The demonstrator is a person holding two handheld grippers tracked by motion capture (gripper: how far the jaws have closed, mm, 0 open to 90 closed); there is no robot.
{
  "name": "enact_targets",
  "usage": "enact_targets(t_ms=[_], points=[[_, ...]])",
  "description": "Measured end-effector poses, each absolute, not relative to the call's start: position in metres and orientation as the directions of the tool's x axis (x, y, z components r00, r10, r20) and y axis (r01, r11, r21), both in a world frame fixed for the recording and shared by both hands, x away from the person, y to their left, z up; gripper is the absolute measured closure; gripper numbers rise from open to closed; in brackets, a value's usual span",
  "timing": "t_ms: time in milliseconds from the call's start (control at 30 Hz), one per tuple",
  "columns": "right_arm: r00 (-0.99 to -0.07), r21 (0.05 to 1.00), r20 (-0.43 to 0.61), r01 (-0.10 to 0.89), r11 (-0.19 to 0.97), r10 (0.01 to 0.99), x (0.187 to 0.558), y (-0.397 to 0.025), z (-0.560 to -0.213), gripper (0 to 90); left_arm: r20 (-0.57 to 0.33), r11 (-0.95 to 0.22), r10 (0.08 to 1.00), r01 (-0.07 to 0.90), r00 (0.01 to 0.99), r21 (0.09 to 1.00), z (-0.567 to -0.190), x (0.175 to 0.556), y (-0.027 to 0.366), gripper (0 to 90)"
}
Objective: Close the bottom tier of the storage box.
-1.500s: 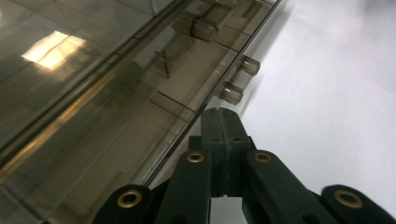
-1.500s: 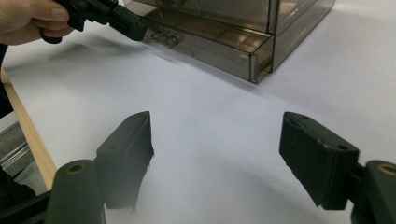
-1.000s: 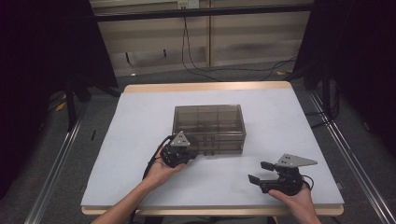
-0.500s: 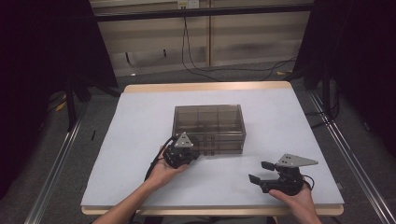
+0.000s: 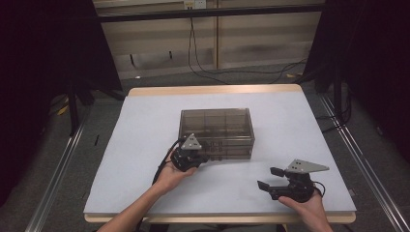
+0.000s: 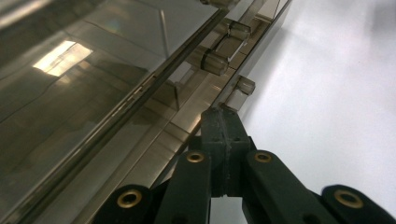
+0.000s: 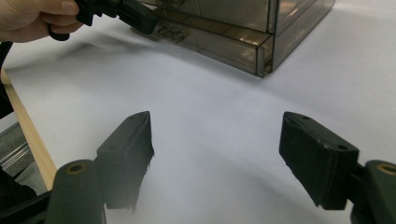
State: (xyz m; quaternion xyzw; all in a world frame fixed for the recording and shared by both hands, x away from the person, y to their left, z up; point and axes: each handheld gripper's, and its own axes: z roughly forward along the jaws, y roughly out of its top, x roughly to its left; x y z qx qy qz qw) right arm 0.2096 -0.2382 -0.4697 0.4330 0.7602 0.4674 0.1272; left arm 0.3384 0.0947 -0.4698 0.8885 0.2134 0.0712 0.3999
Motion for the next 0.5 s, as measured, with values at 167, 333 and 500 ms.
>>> enact_targets(t_ms=[167, 333, 500], points=[[-0.591, 0.82, 0.213, 0.541, 0.187, 0.778, 0.2089, -0.2379, -0.4694, 25.9, -0.039, -0.602, 0.426, 0.315, 0.904, 0.734, -0.4721, 0.3378, 0.0907, 90.0], [-0.593, 0.821, 0.211, 0.539, 0.188, 0.777, 0.2098, -0.2381, -0.4699, 25.9, -0.046, -0.588, 0.434, 0.321, 0.9, 0.743, -0.4734, 0.3394, 0.0898, 90.0], [-0.594, 0.821, 0.21, 0.538, 0.19, 0.777, 0.2097, -0.2379, -0.4699, 25.9, -0.04, -0.596, 0.45, 0.333, 0.892, 0.731, -0.4739, 0.3408, 0.0897, 90.0]])
